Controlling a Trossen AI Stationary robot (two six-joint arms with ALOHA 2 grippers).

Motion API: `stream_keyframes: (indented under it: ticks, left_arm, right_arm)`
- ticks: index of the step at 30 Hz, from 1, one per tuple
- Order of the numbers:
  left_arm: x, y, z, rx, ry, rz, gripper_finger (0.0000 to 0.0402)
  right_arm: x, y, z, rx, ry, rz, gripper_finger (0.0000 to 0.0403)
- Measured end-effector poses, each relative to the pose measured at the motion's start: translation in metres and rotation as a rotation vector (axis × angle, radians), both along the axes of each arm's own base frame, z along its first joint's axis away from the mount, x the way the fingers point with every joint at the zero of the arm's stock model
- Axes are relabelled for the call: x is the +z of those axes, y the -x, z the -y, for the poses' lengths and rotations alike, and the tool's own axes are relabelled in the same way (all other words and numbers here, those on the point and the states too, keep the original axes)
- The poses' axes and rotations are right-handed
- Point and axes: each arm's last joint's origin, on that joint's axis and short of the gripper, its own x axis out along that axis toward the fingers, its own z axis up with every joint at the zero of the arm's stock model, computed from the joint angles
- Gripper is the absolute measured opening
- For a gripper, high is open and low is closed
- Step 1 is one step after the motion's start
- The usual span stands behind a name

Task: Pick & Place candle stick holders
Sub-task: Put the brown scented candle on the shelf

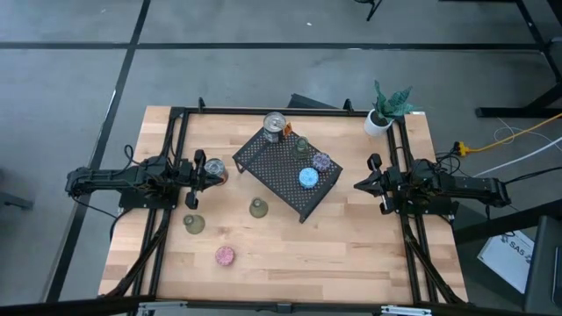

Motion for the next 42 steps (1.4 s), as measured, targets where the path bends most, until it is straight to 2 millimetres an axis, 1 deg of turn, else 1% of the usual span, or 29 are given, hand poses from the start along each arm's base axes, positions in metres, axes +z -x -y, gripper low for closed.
stream_keyframes:
  ticks: [11,17,26,42]
  left_arm:
    - [0.0,0.0,0.0001,-0.002,0.001,0.0,0.0001]
    - [0.0,0.0,0.0001,-0.004,0.059,0.0,0.0001]
    - [0.0,0.0,-0.0006,0.018,0.094,0.001,0.0001]
    - [0.0021,0.0001,-0.0006,0.017,0.113,0.021,0.0001]
  right_arm:
    - [0.0001,0.0,0.0,0.0,0.0,0.0,0.0016]
    - [0.0001,0.0,0.0,-0.001,0.0,0.0,0.0016]
    - [0.0001,0.0,0.0,0.0,0.0,0.0,0.0016]
    - [0.0001,0.0,0.0,0.0,0.0,0.0,0.0016]
